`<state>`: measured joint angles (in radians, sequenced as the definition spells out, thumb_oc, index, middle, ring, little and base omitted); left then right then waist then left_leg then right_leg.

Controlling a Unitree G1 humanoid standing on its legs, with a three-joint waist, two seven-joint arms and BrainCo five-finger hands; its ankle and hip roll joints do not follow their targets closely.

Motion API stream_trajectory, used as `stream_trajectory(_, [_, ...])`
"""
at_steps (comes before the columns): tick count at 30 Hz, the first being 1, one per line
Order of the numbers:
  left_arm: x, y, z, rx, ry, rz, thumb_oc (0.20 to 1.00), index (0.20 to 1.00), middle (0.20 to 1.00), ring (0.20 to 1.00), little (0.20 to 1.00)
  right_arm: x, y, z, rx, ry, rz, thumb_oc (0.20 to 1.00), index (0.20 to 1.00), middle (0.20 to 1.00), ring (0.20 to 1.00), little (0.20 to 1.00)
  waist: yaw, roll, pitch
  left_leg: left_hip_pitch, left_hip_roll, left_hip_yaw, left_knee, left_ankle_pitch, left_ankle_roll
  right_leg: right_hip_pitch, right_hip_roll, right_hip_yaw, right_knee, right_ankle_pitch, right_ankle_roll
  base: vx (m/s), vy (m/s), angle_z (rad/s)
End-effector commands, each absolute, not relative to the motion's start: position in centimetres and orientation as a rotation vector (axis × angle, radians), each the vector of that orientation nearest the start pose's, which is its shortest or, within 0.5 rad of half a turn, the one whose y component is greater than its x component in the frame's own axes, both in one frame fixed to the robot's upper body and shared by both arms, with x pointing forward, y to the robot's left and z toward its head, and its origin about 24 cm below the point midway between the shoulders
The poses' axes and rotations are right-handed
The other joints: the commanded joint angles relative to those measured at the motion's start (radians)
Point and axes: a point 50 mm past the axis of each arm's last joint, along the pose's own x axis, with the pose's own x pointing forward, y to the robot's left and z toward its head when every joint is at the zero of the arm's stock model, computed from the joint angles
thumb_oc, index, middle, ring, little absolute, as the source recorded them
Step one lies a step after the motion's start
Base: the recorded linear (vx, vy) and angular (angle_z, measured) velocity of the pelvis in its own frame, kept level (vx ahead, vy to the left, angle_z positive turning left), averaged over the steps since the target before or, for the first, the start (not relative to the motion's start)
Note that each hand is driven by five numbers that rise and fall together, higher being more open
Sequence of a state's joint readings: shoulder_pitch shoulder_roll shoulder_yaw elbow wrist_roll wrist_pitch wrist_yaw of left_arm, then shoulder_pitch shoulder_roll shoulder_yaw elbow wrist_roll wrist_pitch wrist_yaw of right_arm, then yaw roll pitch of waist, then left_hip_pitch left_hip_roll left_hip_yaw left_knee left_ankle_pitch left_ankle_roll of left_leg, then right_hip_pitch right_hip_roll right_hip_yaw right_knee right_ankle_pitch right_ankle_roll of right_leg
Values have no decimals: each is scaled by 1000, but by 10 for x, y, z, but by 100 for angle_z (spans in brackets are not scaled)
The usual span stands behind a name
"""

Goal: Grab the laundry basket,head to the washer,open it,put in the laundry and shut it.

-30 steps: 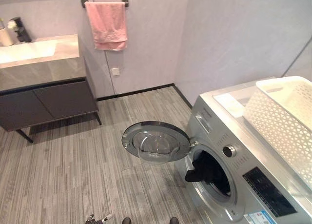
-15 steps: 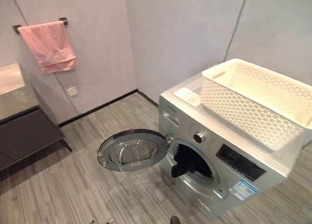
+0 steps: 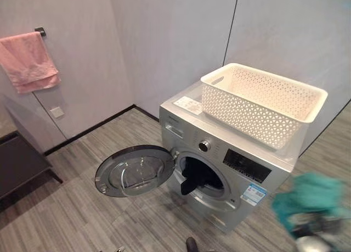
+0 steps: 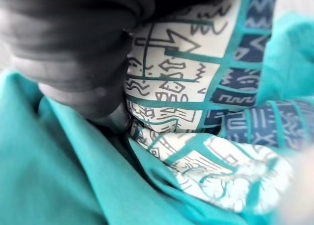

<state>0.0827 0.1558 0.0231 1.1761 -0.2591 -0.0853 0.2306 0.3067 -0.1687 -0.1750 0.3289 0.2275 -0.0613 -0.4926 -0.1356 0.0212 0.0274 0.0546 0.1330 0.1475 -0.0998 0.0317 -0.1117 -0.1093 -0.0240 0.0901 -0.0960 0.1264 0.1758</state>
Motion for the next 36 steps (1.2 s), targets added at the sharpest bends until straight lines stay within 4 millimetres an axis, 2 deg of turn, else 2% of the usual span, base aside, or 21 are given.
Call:
stream_trajectory(1, [106, 253, -145, 71, 981, 521, 1000, 1000, 1000, 1000, 1000, 163, -267, -58, 159, 380, -759, 200, 200, 200, 200, 200, 22, -70, 92, 41, -13, -2, 13, -77, 46, 64, -116, 32, 22, -66, -11, -88, 18, 21])
stream_trajectory(2, [106, 253, -145, 71, 981, 522, 1000, 1000, 1000, 1000, 1000, 163, -267, -58, 159, 380, -758, 200, 200, 200, 200, 200, 21, -70, 91, 39, -13, -2, 13, -77, 46, 63, -116, 32, 22, -66, -11, -123, 22, 19])
stream_trajectory(3, [109, 251, -145, 71, 971, 517, 1000, 1000, 1000, 1000, 1000, 165, -255, -66, 188, 422, -711, 200, 200, 200, 200, 200, 27, -65, 103, 24, -16, -5, 13, -71, 45, 51, -120, 26, 20, -61, -11, -131, 14, -3])
stream_trajectory(4, [117, 249, -143, 69, 949, 512, 1000, 1000, 1000, 1000, 1000, 175, -235, -77, 206, 477, -623, 200, 200, 200, 200, 200, 39, -57, 130, -7, -22, -13, 13, -58, 44, 25, -124, 18, 21, -51, -12, -131, 14, -21])
stream_trajectory(5, [117, 249, -143, 68, 948, 512, 1000, 1000, 1000, 1000, 1000, 175, -235, -77, 206, 476, -622, 200, 200, 200, 200, 200, 38, -57, 130, -9, -22, -14, 13, -58, 44, 23, -125, 18, 21, -52, -12, -192, 17, -40])
stream_trajectory(6, [128, 243, -141, 70, 918, 496, 1000, 1000, 1000, 1000, 1000, 189, -212, -83, 239, 508, -538, 200, 200, 200, 200, 200, 55, -44, 166, -48, -30, -23, 13, -43, 42, -5, -133, 4, 20, -41, -12, -107, 12, -16])
stream_trajectory(7, [128, 243, -140, 69, 917, 496, 1000, 1000, 1000, 1000, 1000, 189, -212, -83, 239, 507, -537, 200, 200, 200, 200, 200, 54, -44, 166, -49, -30, -24, 13, -42, 42, -6, -133, 3, 21, -41, -12, -146, 11, 22])
stream_trajectory(8, [131, 241, -140, 72, 910, 491, 1000, 1000, 1000, 1000, 1000, 194, -204, -84, 250, 516, -514, 200, 200, 200, 200, 200, 60, -38, 180, -65, -33, -30, 13, -36, 41, -16, -136, -4, 19, -37, -13, -125, -1, 60])
stream_trajectory(9, [142, 235, -137, 68, 881, 482, 1000, 1000, 1000, 1000, 1000, 212, -188, -82, 267, 516, -471, 200, 200, 200, 200, 200, 76, -23, 209, -104, -41, -45, 13, -21, 39, -39, -144, -18, 17, -29, -14, -125, -1, 46])
stream_trajectory(10, [142, 235, -137, 67, 881, 482, 1000, 1000, 1000, 1000, 1000, 212, -188, -82, 267, 515, -471, 200, 200, 200, 200, 200, 75, -23, 209, -105, -41, -46, 13, -21, 39, -39, -145, -19, 17, -29, -14, -106, 2, 24])
stream_trajectory(14, [152, 221, -136, 47, 851, 454, 1000, 1000, 1000, 1000, 1000, 236, -169, -79, 245, 525, -424, 200, 200, 200, 200, 200, 101, 15, 250, -161, -56, -69, 13, -1, 37, -68, -163, -49, 9, -20, -16, -52, 18, 26])
stream_trajectory(15, [157, 213, -135, 25, 831, 443, 1000, 1000, 1000, 1000, 1000, 250, -166, -73, 223, 518, -417, 200, 200, 200, 200, 200, 114, 37, 269, -189, -65, -80, 13, 5, 39, -87, -172, -56, 9, -16, -14, -57, 42, 43])
stream_trajectory(16, [157, 213, -135, 24, 830, 443, 1000, 1000, 1000, 1000, 1000, 250, -166, -73, 224, 517, -417, 200, 200, 200, 200, 200, 113, 38, 268, -190, -65, -80, 13, 6, 39, -88, -172, -56, 9, -16, -14, -50, 51, 41])
stream_trajectory(19, [162, 203, -133, 16, 807, 404, 1000, 1000, 1000, 1000, 1000, 271, -168, -62, 209, 493, -444, 200, 200, 200, 200, 200, 134, 70, 287, -214, -76, -89, 13, 10, 42, -104, -184, -64, 9, -13, -11, -22, 53, -17])
stream_trajectory(21, [166, 197, -130, 18, 782, 368, 1000, 1000, 1000, 1000, 1000, 287, -169, -51, 227, 462, -469, 200, 200, 200, 200, 200, 150, 93, 297, -231, -84, -98, 13, 15, 43, -115, -193, -67, 9, -11, -9, -33, 70, 17])
stream_trajectory(23, [171, 191, -123, 15, 725, 312, 1000, 1000, 1000, 1000, 1000, 310, -180, -30, 262, 413, -542, 200, 200, 200, 200, 200, 175, 124, 310, -255, -94, -111, 13, 21, 44, -127, -204, -73, 9, -7, -6, -37, 55, 68])
stream_trajectory(28, [172, 188, -121, 37, 711, 254, 1000, 1000, 1000, 1000, 1000, 328, -193, -11, 242, 371, -580, 200, 200, 200, 200, 200, 203, 136, 308, -272, -98, -117, 13, 25, 45, -142, -204, -78, 9, -7, -3, -6, 13, 3])
stream_trajectory(36, [177, 187, -119, 61, 698, 240, 1000, 1000, 1000, 1000, 1000, 339, -214, 8, 220, 317, -629, 200, 200, 200, 200, 200, 220, 115, 305, -276, -95, -137, 13, 22, 47, -133, -200, -90, 9, -13, -3, 3, -13, -2])
